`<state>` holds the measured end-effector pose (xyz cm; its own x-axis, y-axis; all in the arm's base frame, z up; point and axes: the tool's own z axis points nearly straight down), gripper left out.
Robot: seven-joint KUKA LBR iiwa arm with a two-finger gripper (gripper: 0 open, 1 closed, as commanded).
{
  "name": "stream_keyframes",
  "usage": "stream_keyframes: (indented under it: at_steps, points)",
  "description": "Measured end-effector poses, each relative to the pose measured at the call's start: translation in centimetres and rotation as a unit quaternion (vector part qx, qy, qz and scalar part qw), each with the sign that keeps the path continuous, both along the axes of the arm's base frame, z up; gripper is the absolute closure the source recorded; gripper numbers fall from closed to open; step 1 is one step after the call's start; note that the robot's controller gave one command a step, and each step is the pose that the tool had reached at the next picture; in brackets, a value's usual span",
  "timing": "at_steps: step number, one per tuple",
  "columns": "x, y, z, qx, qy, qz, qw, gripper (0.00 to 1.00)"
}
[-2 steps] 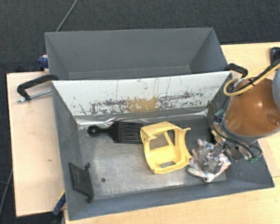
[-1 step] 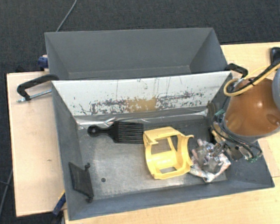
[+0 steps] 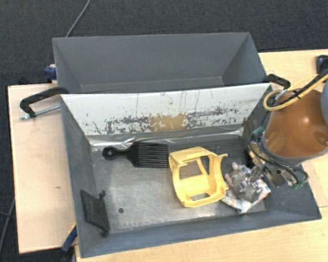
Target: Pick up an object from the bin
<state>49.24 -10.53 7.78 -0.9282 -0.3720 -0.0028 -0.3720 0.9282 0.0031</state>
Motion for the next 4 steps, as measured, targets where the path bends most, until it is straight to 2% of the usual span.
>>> stream_keyframes:
  at_steps: [2,4]
  points:
    - [0.1,0.0,1.3,0.0,-0.0029,0.0,1.0,1.0]
    - [-0.1,0.1,4.2,0.001,0.0014,-0.001,1.0,1.0]
